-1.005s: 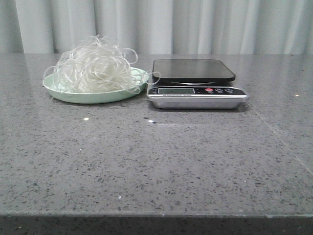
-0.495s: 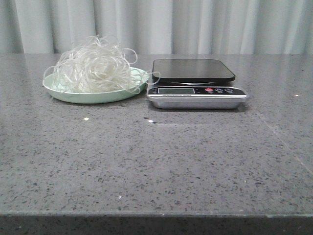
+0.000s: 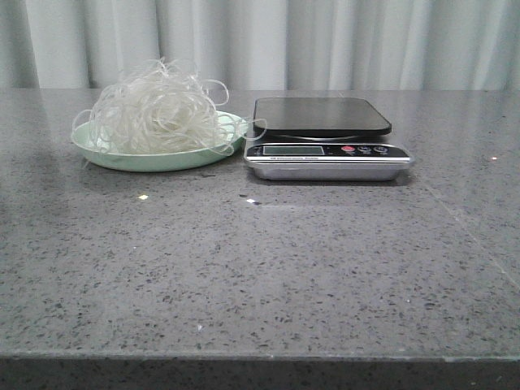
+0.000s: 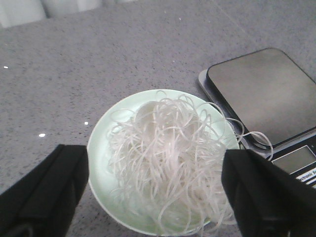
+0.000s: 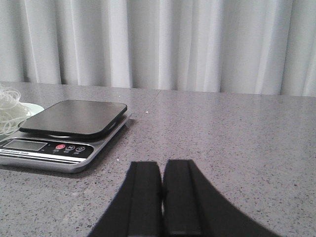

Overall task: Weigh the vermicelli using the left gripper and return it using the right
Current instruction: 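Lower the left gripper onto the vermicelli pile and close it, then lift the vermicelli with the left gripper and carry it onto the scale pan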

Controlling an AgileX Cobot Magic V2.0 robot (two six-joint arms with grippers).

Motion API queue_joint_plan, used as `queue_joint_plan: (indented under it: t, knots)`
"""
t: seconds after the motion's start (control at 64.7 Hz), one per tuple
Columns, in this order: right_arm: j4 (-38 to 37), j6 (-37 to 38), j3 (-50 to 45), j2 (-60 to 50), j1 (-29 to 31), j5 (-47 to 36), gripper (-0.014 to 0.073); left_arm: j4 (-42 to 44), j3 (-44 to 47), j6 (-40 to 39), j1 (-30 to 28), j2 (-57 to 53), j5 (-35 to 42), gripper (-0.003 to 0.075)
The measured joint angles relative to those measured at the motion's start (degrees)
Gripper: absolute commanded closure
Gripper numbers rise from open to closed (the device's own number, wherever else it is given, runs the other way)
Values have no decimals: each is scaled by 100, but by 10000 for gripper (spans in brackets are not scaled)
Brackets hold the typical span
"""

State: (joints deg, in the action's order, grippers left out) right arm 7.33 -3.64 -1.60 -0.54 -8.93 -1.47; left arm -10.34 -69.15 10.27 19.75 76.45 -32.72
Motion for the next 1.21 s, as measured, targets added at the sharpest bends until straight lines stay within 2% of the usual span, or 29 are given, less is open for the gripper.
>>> queue_joint_plan:
  t: [0.34,0.649,0.696,0.773,0.819,0.835,0.85,0.881,0.958,1.082,1.206]
  knots:
    - [0,0,0,0,0,0,426,0,-1339,0,26,1791,-959,120]
    - [0,0,0,0,0,0,426,-33,-1618,0,26,2631,-1444,134]
    - [0,0,0,0,0,0,426,-44,-1674,0,26,2691,-1499,174]
    - [0,0,0,0,0,0,426,-54,-1796,0,26,2765,-1641,316]
    - [0,0,0,0,0,0,426,-66,-1879,0,26,2791,-1741,462]
    - [0,0,0,0,0,0,426,-66,-1894,0,26,2812,-1754,484]
    - [0,0,0,0,0,0,426,-66,-1938,0,26,2818,-1800,551]
    - [0,0,0,0,0,0,426,-66,-2000,0,26,2833,-1847,619]
    - [0,0,0,0,0,0,426,-53,-2195,0,38,2867,-1979,555]
    - [0,0,0,0,0,0,426,-115,-2779,0,40,2948,-2117,595]
    - [0,0,0,0,0,0,426,-428,-3630,0,116,2945,-2064,594]
